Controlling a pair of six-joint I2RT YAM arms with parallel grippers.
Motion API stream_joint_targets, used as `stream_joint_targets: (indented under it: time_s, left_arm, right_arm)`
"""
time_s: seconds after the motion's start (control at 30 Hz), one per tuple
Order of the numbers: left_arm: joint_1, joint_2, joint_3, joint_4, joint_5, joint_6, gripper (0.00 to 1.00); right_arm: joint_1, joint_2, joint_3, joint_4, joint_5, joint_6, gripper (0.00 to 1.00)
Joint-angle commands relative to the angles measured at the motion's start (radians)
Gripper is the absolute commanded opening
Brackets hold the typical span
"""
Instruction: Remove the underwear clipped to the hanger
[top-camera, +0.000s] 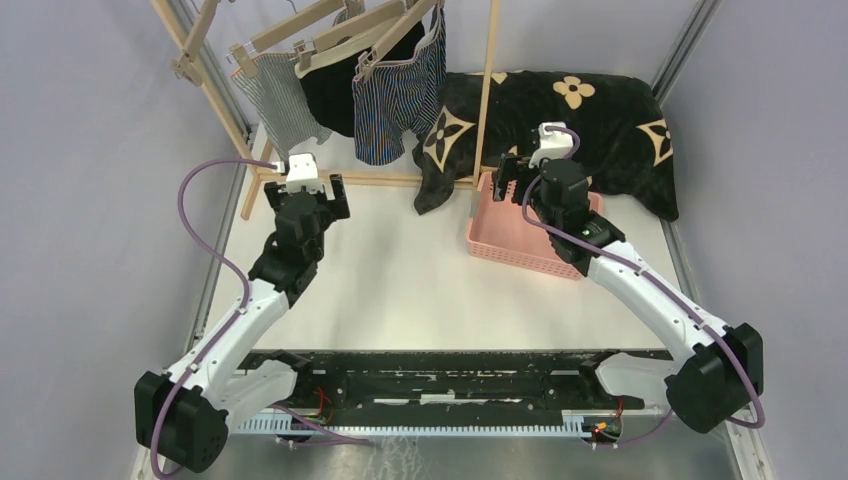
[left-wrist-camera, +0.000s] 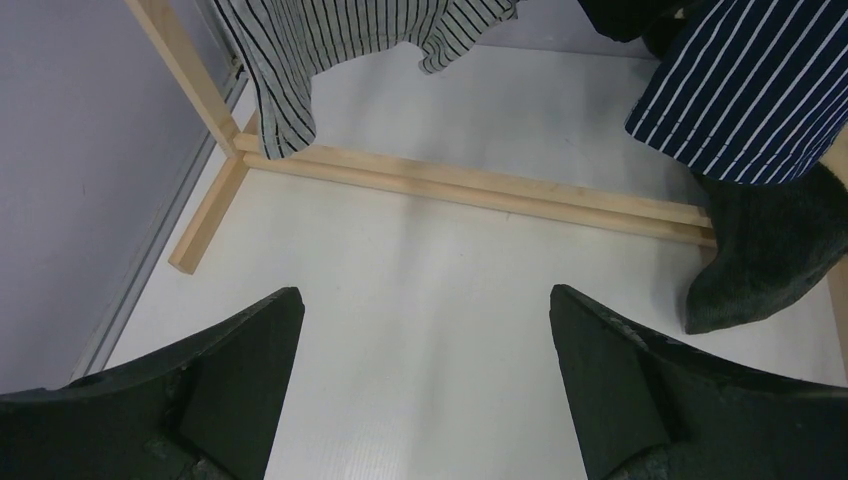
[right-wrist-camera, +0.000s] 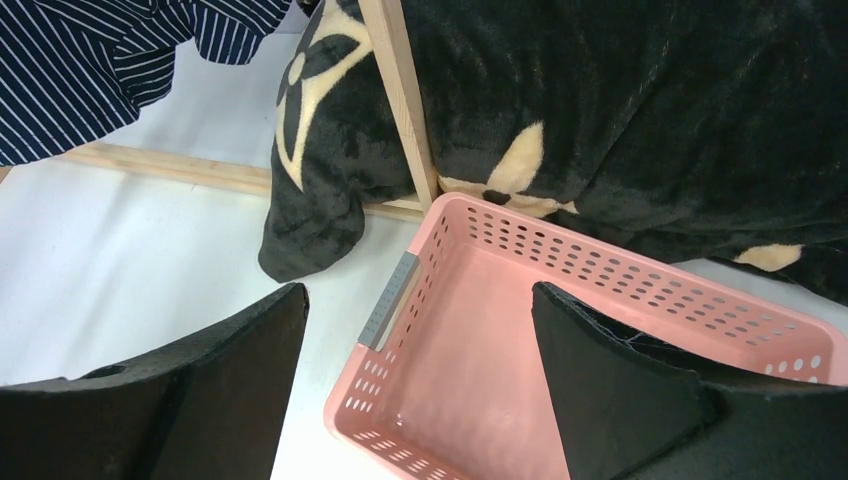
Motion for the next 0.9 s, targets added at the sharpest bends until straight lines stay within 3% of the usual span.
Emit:
stream_joint_targets:
  time_s: [0.0, 0.33, 0.5, 0.67, 0.87]
  left_arm:
    - [0.000, -0.027, 0.043, 0.007, 0.028, 0.018, 0.99]
    - [-0.005, 0.016, 0.302, -0.089, 0.332, 0.047, 0.99]
    - [-0.011, 0.097, 0.460, -0.202, 0.338, 0.075, 0.99]
    - [-0.011, 0.100, 0.469, -0.219, 0.319, 0.089, 0.99]
    - [-0.011, 0.143, 0.665, -0.322, 0.396, 0.116, 0.99]
  right_arm:
    - [0.002, -0.037, -0.005, 0.048, 0.018, -0.008, 0.91]
    - [0.003, -0.067, -0.011, 0.046, 0.029, -0.014, 0.91]
    - [0.002, -0.086, -0.017, 0.040, 0.038, -0.017, 0.91]
    - [0.003, -0.101, -0.026, 0.042, 0.054, -0.021, 0.91]
    - [0.003, -0.098, -0.020, 0.039, 0.040, -0.014, 0.91]
